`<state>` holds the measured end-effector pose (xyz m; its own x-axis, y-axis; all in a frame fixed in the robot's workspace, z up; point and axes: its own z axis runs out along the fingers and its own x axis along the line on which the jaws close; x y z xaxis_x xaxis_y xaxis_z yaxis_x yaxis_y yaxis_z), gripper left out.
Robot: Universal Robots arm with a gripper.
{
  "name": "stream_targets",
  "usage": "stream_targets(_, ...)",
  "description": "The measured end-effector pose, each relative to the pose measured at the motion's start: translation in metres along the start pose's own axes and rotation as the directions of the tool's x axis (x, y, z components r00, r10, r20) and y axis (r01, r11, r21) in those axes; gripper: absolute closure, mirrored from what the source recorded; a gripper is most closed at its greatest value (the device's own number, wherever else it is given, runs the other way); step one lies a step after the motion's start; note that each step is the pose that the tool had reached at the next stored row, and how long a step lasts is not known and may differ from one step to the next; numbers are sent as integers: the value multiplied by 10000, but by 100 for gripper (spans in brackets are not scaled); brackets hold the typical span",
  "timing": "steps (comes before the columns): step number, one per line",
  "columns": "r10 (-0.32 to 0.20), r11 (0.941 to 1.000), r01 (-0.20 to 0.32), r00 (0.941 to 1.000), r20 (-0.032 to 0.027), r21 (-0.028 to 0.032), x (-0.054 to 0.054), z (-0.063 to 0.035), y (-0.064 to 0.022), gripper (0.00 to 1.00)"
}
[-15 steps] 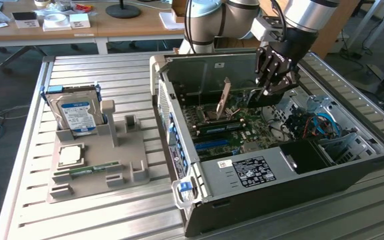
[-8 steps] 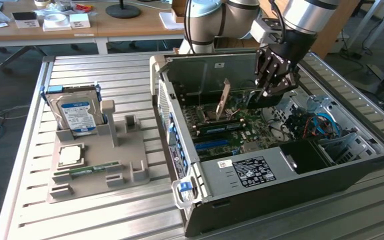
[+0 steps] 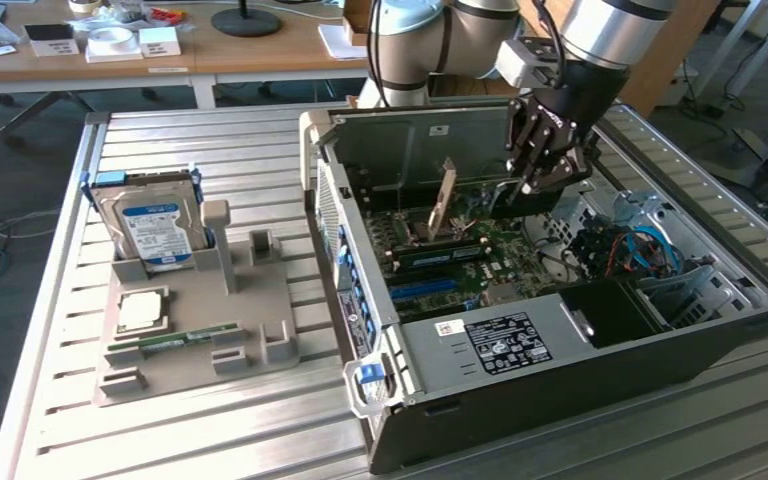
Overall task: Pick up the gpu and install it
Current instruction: 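Insert the gpu into the slot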
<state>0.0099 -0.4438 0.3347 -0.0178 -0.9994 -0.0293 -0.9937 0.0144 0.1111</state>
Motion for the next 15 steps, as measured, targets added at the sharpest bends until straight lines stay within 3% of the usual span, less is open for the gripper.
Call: stream_targets(15,0,10000,0,10000,0,0,1,10,62,73)
